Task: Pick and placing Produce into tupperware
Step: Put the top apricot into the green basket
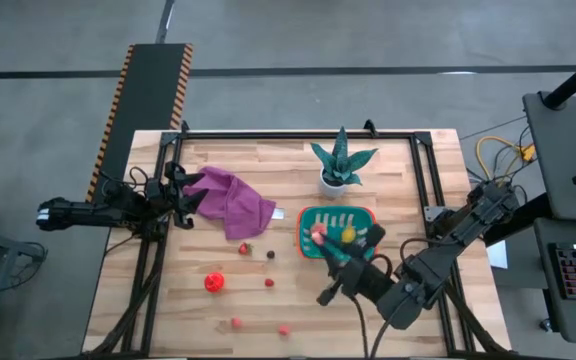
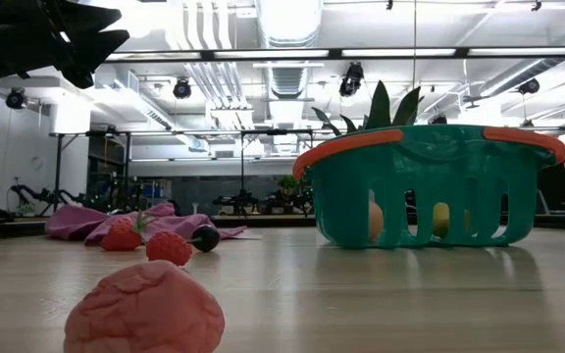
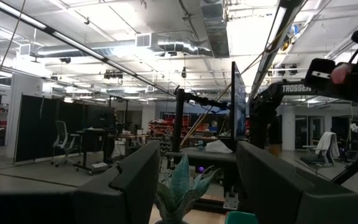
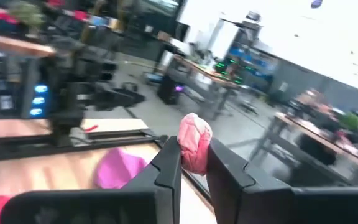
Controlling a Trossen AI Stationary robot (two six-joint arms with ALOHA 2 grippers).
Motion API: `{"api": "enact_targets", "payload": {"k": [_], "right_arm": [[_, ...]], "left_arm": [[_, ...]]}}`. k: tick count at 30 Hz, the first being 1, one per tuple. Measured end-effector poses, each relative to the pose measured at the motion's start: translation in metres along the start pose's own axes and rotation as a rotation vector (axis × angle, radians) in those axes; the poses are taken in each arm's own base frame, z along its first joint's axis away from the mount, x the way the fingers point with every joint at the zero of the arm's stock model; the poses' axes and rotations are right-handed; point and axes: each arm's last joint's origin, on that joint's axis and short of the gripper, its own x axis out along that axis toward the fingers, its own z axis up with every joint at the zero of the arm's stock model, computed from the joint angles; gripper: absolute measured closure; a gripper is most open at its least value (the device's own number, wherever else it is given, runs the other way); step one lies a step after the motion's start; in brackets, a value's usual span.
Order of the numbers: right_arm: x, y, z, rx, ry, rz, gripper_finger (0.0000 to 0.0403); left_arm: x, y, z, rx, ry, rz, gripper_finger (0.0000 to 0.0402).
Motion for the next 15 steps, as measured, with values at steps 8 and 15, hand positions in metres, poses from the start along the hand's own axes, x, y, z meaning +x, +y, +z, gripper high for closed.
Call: {"api": "enact_targets", "payload": {"k": [8, 15], "right_arm": [[-0.005, 0.016, -0.001, -0.125, -0.12, 0.591, 0.0355], [-0.007, 0.018, -0.001, -0.06, -0.109, 0.675, 0.0355]], "left_arm": [[0.0, 0.0, 0.0, 0.0, 0.0, 0.0, 0.0203], [0.0, 0.0, 0.0, 0.0, 0.0, 0.0, 0.0203]]}}
